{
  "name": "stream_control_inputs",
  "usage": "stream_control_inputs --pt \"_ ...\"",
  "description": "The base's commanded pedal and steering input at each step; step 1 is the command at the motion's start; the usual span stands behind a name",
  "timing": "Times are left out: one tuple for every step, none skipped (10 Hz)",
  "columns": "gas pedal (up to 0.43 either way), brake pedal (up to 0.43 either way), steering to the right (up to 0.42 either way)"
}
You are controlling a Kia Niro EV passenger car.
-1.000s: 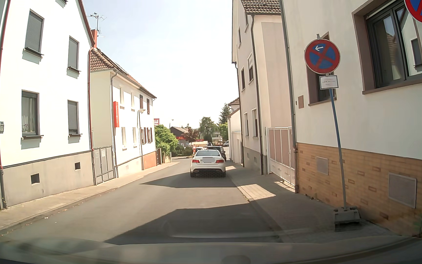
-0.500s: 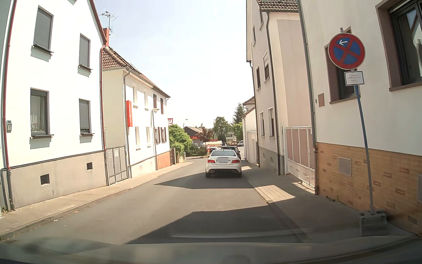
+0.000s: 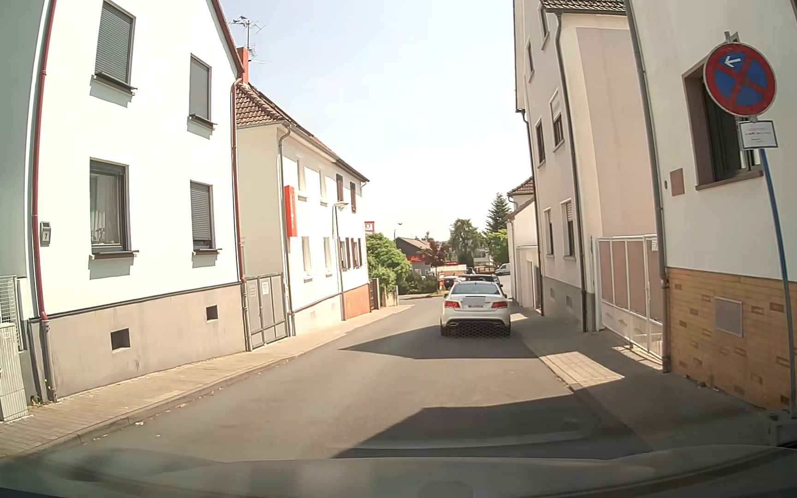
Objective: Follow the waypoints while adhering to traffic rules and regulations
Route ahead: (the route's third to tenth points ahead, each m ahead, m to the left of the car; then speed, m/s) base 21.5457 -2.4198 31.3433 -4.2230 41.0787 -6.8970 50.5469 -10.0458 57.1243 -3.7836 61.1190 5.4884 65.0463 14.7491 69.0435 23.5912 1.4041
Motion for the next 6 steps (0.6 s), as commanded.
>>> stream_control_inputs --pt "0.067 0.000 -0.567" --pt "0.067 0.000 -0.538" --pt "0.067 0.000 -0.505" --pt "0.067 0.000 -0.455" --pt "0.067 0.000 -0.406" --pt "0.067 0.000 -0.356"
